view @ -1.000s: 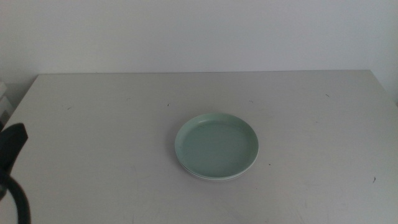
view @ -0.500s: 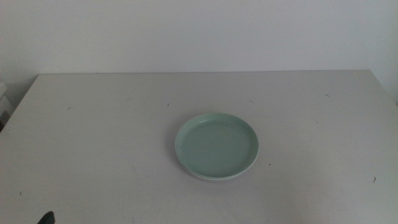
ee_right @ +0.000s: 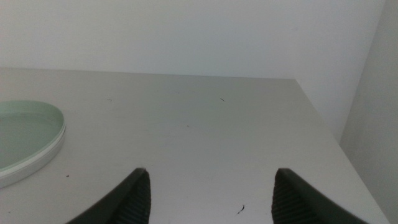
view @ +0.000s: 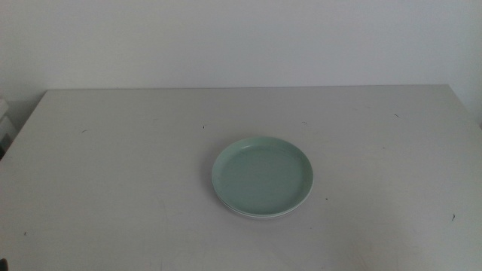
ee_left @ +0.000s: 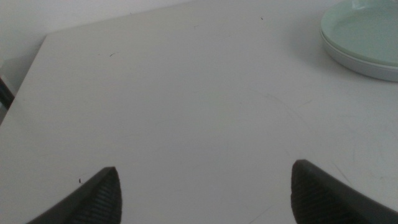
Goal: Stack the three bowls on top of each other.
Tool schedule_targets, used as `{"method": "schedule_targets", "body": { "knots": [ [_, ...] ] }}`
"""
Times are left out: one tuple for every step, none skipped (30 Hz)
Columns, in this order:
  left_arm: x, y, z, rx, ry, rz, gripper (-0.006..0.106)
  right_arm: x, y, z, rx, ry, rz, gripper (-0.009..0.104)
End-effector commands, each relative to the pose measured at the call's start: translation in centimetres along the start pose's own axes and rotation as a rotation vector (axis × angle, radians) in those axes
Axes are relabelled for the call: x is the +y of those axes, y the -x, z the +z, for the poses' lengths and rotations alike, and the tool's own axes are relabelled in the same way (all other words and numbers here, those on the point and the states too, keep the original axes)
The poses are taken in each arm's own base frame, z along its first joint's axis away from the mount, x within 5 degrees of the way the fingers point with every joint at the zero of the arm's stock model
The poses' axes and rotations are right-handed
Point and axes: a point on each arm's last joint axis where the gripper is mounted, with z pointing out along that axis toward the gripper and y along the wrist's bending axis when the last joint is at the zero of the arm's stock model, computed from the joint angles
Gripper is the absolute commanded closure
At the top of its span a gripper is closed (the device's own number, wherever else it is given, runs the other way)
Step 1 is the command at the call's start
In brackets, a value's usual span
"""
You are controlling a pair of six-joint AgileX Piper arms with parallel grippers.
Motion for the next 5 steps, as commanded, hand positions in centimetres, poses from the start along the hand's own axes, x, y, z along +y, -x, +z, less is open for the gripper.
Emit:
{"method": "schedule_targets", "body": {
  "knots": [
    [0.32,0.6,-0.12,-0.074,0.038,-0.031,-0.005,-0.17,0.83,-0.06,-0.074,-0.022,-0.015,0.045],
    [0.32,0.6,-0.12,-0.074,0.038,-0.031,-0.005,-0.16,0.83,-0.07,-0.075,-0.022,-0.015,0.045],
    [0.32,0.6,-0.12,-0.074,0.038,-0.031,-0.005,-0.16,0.83,-0.07,-0.075,-0.022,-0.015,0.045],
    [0.32,0.6,-0.12,-0.074,0.038,-0.031,-0.005,-0.17,0.83,-0.07,-0.075,-0.022,-0.015,0.045],
    [0.32,0.6,-0.12,-0.074,0.038,-0.031,-0.005,-0.17,0.83,-0.07,-0.074,-0.022,-0.015,0.045]
  ]
}}
